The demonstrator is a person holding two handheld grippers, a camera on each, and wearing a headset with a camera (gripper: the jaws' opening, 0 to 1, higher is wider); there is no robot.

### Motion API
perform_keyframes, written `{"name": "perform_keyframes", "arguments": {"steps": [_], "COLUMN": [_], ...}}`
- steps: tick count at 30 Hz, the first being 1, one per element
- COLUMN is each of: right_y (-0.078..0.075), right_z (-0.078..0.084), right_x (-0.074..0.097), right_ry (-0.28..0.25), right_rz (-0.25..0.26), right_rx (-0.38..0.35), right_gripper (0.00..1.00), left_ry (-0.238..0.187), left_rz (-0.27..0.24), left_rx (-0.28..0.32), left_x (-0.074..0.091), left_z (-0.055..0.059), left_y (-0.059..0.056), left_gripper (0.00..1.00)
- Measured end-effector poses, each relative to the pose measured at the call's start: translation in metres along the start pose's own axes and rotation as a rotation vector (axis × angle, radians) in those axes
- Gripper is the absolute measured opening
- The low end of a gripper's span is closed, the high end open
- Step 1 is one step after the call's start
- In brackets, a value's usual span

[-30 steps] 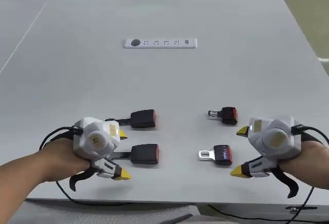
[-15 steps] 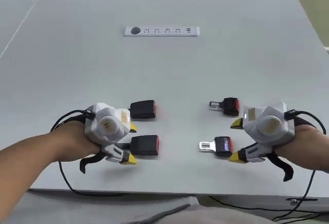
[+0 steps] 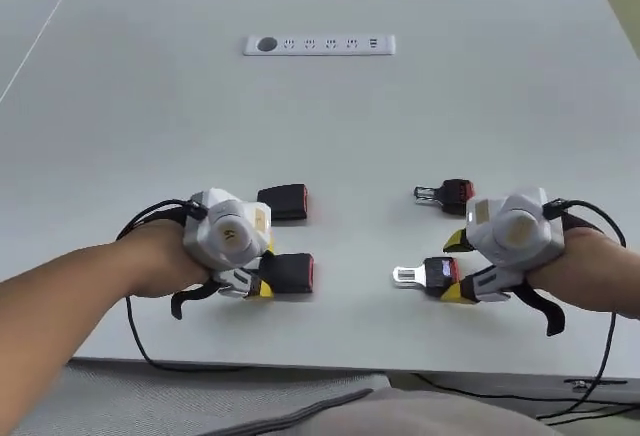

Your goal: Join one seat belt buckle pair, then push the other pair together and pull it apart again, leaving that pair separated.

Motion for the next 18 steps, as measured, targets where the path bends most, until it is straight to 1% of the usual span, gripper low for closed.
{"name": "perform_keyframes", "arguments": {"steps": [1,2,4,6,8,10,13,18], "right_y": [0.0,0.001,0.002,0.002,0.002,0.003,0.005,0.009], "right_z": [-0.001,0.0,0.0,-0.001,-0.001,-0.002,-0.004,-0.012], "right_x": [-0.001,-0.002,-0.004,-0.004,-0.004,-0.004,-0.006,-0.014], "right_ry": [0.0,0.006,0.015,0.013,0.015,0.017,0.018,0.006], "right_rz": [-0.007,-0.026,-0.027,-0.029,-0.026,-0.025,-0.019,-0.012], "right_rx": [0.0,0.001,0.036,0.026,0.026,0.021,0.015,0.011], "right_gripper": [0.38,0.35,0.34,0.33,0.33,0.33,0.33,0.33], "left_ry": [0.006,0.017,0.021,0.022,0.028,0.035,0.035,0.038], "left_rz": [0.005,0.01,0.01,0.006,0.006,0.009,0.017,0.012], "left_rx": [-0.008,-0.025,-0.038,-0.042,-0.064,-0.06,-0.06,-0.059], "left_x": [-0.001,-0.001,-0.002,-0.002,-0.002,-0.002,-0.002,-0.002], "left_z": [0.0,0.0,0.0,0.001,0.0,-0.001,-0.001,-0.001], "left_y": [0.0,0.0,-0.001,-0.001,-0.002,-0.001,0.0,-0.002], "left_gripper": [0.32,0.32,0.32,0.32,0.32,0.32,0.32,0.32]}}
Point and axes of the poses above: the centre of the closed fingertips' face, and the gripper's own axes: x roughly backward along the fingers, y roughly to its left, z roughly out of its underside, the point moved 10 cm from there along x, roughly backward along the fingers, and after that the axes turned 13 degrees about -y, right-handed, at the moved point
